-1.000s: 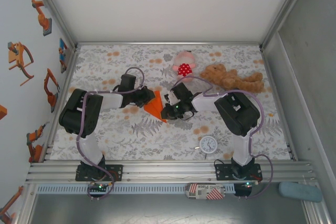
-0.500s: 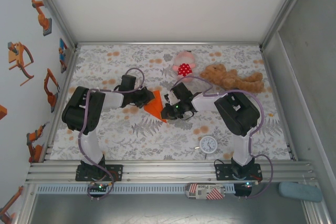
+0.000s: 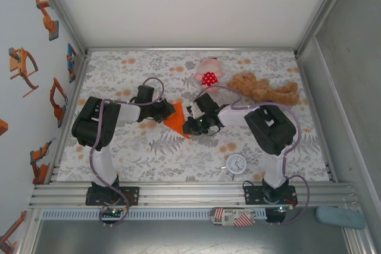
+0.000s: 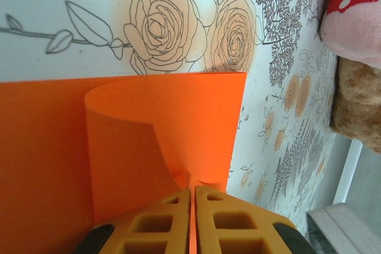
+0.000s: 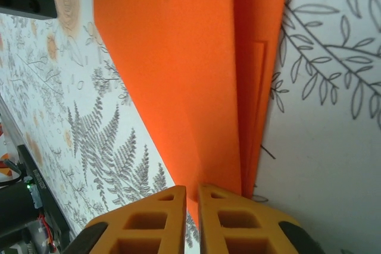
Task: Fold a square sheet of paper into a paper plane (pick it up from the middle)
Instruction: Fourth fold the wing at the center of the table.
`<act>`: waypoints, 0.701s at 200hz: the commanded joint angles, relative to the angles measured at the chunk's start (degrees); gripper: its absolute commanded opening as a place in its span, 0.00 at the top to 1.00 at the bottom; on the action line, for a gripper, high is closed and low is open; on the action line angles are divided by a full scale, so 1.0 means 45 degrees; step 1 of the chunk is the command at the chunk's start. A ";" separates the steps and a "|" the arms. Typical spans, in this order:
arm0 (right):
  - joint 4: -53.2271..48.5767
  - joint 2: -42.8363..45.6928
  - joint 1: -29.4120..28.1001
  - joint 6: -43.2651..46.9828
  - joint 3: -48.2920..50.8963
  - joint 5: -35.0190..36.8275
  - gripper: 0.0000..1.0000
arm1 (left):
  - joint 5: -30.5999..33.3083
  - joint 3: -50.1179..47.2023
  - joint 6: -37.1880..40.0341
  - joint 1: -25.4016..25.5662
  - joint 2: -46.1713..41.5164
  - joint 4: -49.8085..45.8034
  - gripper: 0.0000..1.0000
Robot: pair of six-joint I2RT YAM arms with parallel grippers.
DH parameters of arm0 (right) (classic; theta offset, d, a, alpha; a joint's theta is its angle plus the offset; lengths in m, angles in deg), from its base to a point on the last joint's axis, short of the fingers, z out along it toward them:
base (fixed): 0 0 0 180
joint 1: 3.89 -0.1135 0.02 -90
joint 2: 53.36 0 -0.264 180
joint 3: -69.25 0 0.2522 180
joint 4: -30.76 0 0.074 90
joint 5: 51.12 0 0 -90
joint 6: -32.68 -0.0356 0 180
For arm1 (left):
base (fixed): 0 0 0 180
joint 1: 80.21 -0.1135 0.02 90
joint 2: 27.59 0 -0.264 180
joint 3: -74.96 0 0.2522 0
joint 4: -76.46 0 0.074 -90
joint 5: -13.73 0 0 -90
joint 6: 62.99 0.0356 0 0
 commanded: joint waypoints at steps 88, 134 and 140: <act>-0.0179 0.0303 -0.0205 -0.0671 -0.1878 0.1689 0.88 | 0.0211 -0.0108 0.0317 -0.0059 0.0351 -0.0459 0.89; -0.0604 -0.0470 -0.0333 -0.0518 -0.2238 0.1452 0.89 | 0.0133 -0.0030 0.0283 -0.0068 0.0392 -0.0400 0.88; -0.0662 -0.0536 -0.0342 -0.0482 -0.2233 0.1477 0.89 | 0.0124 -0.0032 0.0257 -0.0058 0.0395 -0.0400 0.88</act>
